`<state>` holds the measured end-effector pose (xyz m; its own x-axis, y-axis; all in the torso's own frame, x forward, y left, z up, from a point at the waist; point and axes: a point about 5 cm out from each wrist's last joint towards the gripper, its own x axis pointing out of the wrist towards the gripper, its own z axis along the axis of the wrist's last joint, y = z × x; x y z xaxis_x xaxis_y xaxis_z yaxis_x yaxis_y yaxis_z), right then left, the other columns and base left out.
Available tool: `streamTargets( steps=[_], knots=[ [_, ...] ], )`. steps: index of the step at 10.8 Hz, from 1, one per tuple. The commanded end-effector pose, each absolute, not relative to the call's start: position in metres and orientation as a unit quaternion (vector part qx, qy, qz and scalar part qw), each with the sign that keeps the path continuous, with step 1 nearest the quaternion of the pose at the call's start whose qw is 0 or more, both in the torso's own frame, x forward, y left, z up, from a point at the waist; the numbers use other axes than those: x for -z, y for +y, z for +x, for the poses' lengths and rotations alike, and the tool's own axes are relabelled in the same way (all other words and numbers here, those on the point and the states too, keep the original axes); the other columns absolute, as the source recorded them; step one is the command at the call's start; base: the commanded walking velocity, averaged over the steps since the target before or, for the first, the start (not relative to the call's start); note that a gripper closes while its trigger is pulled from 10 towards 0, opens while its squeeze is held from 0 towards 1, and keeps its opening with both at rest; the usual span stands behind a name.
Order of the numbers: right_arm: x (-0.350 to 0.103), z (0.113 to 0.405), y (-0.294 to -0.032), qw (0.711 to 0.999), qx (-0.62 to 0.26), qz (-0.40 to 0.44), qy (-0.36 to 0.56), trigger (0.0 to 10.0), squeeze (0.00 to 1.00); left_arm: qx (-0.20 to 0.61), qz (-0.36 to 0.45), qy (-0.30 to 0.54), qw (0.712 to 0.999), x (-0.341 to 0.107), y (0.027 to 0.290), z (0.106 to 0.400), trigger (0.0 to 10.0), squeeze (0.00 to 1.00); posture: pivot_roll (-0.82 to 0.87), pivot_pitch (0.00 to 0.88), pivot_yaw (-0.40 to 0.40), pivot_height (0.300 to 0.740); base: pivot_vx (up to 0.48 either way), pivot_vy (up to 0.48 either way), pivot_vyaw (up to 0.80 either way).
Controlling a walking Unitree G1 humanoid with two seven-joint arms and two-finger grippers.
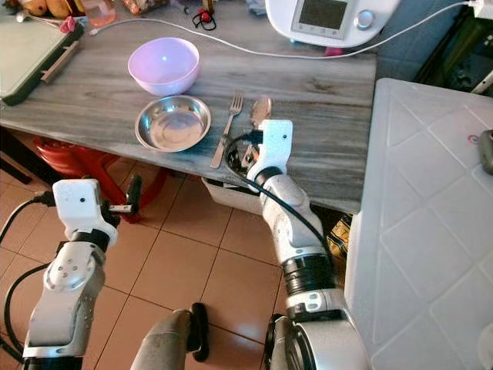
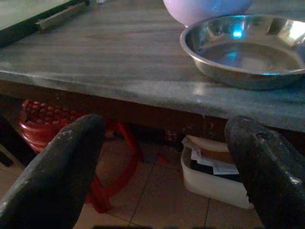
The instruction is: Setting the table
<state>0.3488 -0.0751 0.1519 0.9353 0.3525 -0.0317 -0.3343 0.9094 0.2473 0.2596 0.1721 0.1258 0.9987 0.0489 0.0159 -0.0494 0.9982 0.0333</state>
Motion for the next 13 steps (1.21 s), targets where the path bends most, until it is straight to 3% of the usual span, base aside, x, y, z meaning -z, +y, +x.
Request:
streamTargets(
  steps=[1, 9, 13],
  knots=[
    [-0.152, 0.349, -0.069, 0.973, -0.187, 0.127, 0.038, 10.0, 0.0, -0.03, 0.019, 0.0, 0.999, -0.125, 0.177, 0.255, 10.0, 0.0, 0.08, 0.245, 0.078, 0.74, 0.0, 0.0, 0.0],
    [-0.163, 0.361, -0.053, 0.964, -0.216, 0.155, 0.022, 10.0, 0.0, -0.032, 0.019, -0.002, 0.999, -0.127, 0.177, 0.259, 10.0, 0.0, 0.08, 0.236, 0.077, 0.74, 0.0, 0.0, 0.0],
    [-0.172, 0.359, -0.058, 0.966, -0.221, 0.136, -0.008, 10.0, 0.0, -0.033, 0.017, -0.006, 0.999, -0.127, 0.177, 0.261, 10.0, 0.0, 0.07, 0.215, 0.076, 0.74, 0.0, 0.0, 0.0]
  ],
)
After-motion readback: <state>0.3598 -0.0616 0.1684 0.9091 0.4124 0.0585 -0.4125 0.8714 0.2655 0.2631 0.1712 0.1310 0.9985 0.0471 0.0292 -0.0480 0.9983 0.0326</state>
